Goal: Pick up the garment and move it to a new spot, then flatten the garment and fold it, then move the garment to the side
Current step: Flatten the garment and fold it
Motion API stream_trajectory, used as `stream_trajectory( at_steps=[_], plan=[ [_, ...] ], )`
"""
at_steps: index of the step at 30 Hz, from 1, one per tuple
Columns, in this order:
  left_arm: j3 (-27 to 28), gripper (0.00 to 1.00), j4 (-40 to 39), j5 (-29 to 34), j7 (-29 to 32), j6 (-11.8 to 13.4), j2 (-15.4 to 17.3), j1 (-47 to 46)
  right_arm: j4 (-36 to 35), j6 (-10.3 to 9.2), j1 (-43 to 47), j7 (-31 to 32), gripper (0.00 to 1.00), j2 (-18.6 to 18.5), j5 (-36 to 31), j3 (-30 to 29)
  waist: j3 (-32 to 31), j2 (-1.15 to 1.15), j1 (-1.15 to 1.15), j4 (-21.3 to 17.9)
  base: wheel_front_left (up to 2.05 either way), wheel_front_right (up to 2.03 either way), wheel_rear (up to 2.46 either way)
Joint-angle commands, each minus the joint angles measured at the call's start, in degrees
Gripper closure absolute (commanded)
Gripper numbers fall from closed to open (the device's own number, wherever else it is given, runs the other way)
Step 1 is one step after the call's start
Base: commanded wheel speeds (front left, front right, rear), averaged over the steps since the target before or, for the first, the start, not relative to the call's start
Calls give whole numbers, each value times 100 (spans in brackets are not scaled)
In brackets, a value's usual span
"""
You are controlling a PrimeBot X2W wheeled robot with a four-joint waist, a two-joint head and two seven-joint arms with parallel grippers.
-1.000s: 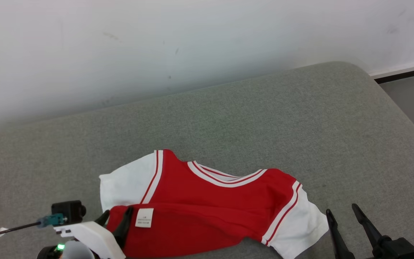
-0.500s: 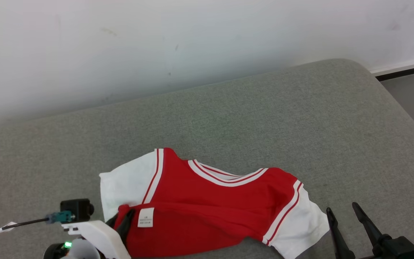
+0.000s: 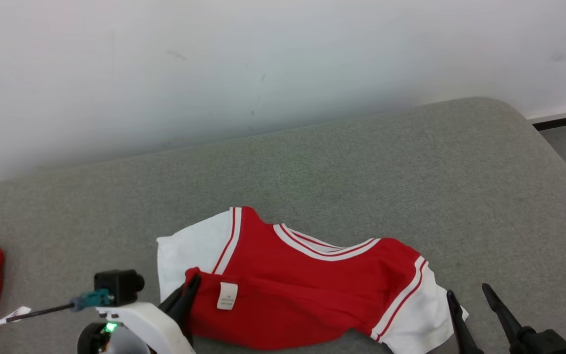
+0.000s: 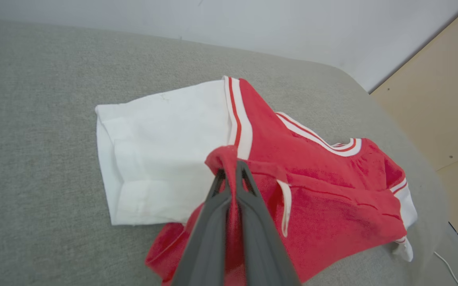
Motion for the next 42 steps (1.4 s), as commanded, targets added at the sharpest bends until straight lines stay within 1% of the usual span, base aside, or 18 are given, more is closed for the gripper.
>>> stream_trajectory(
  at_steps=[1, 8, 10, 14, 19, 20, 21, 22, 23, 27, 30, 33, 35, 36, 37, 42],
  plan=[
    [2, 100, -115, 65, -41, 45, 81, 142, -1, -13, 91, 4, 0, 5, -15, -20, -52, 0, 0, 59, 0, 0, 0],
    [-60, 100, -1483, 196, -169, 502, 426, 985, -56, -13, 228, 4, 0, 10, -22, -51, -140, 0, 0, 299, 0, 0, 0],
    [-69, 100, -1711, 124, -265, 591, 430, 1287, -79, -13, 241, 4, 0, -8, -24, -52, -147, 0, 0, 353, 0, 0, 0],
    [-153, 100, -1845, 46, -513, 598, 387, 1795, -109, -13, 291, 4, 0, -52, -33, -72, -139, 0, 0, 442, 0, 0, 0],
    [-250, 100, -1546, -94, -817, 532, 173, 2253, -121, -13, 329, 4, 0, -98, -21, -112, -131, 0, 0, 503, 0, 0, 0],
    [-273, 96, -1461, -76, -862, 507, 134, 2291, -123, -13, 336, 4, 0, -101, -27, -122, -132, 0, 0, 516, 0, 0, 0],
    [-268, 83, -1361, -84, -908, 517, 81, 2325, -125, -13, 340, 4, 0, -104, -30, -137, -134, 0, 0, 531, 0, 0, 0],
    [-253, 55, -1248, -125, -963, 500, 14, 2362, -123, -13, 348, 4, 0, -105, -30, -144, -138, 0, 0, 547, 0, 0, 0],
    [-254, 0, -1125, -116, -1007, 484, -31, 2378, -118, -13, 360, 4, 0, -107, -31, -146, -142, 0, 0, 561, 0, 0, 0],
    [-215, 0, -680, 38, -1165, 456, -183, 2358, -103, -13, 405, 4, 0, -127, -23, -152, -165, 0, 0, 608, 0, 0, 0],
    [75, 0, -605, 27, -1265, 423, -314, 2381, -123, -13, 412, 4, 0, -145, -28, -172, -191, 0, 0, 645, 0, 0, 0],
    [416, 0, -670, 222, -1312, 390, -407, 2418, -144, -13, 421, 4, 0, -169, -34, -184, -233, 0, 0, 684, 0, 0, 0],
    [754, 0, -834, 432, -1312, 377, -527, 2404, -167, -13, 421, 4, 0, -186, -47, -204, -250, 0, 0, 710, 0, 0, 0],
    [1020, 0, -924, 698, -1308, 341, -624, 2478, -192, -13, 404, 4, 0, -198, -56, -221, -266, 0, 0, 724, 0, 0, 0],
    [1155, 0, -968, 798, -1310, 320, -688, 2482, -203, -13, 394, 4, 0, -198, -62, -224, -275, 0, 0, 727, 0, 0, 0],
    [1428, 0, -868, 1337, -1311, 145, -930, 2466, -235, -13, 341, 4, 0, -183, -64, -203, -303, 0, 0, 685, 0, 0, 0]
  ],
)
